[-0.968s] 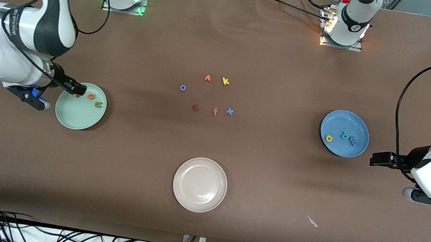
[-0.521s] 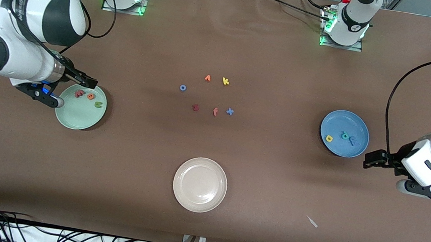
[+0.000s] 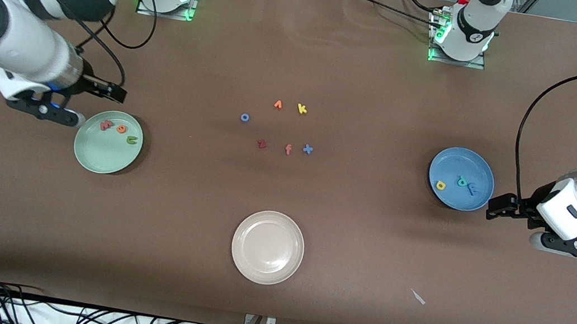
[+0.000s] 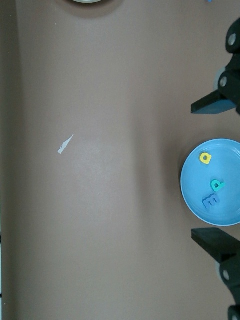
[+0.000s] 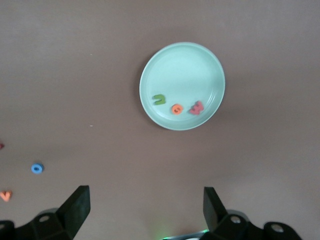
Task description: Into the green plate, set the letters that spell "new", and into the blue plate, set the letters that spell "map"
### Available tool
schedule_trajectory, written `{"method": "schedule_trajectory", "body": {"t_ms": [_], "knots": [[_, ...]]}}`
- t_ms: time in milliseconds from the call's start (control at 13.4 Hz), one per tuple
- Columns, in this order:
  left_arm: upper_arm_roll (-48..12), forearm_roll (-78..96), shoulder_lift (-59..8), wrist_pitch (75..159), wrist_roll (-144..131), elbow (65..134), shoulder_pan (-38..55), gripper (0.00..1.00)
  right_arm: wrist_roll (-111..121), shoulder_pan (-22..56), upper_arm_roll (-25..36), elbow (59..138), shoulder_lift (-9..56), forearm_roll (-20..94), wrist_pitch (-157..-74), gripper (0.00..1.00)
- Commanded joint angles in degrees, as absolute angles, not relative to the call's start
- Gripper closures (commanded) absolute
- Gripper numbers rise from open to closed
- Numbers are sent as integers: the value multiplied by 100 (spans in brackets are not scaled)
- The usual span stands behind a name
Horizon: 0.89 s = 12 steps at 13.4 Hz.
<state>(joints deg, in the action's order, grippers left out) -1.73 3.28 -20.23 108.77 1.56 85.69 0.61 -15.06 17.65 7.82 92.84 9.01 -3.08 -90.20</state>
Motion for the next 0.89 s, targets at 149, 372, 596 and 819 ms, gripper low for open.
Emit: {"method": "schedule_trajectory", "body": {"t_ms": [149, 372, 596, 819], "knots": [[-176, 527, -1898, 10960, 308, 8745, 105, 0, -492, 1126, 650, 9413, 186, -615, -8991, 0], [-184, 527, -1907, 10960, 308, 8745, 114, 0, -466, 871, 677, 9334, 70, -589, -9026, 0], [-185, 527, -1916, 10969, 316, 8745, 114, 0, -124, 703, 694, 9316, 70, -545, -9018, 0], [-185, 527, -1942, 10960, 316, 8745, 123, 0, -149, 668, 703, 9325, 88, -247, -9149, 0]]}}
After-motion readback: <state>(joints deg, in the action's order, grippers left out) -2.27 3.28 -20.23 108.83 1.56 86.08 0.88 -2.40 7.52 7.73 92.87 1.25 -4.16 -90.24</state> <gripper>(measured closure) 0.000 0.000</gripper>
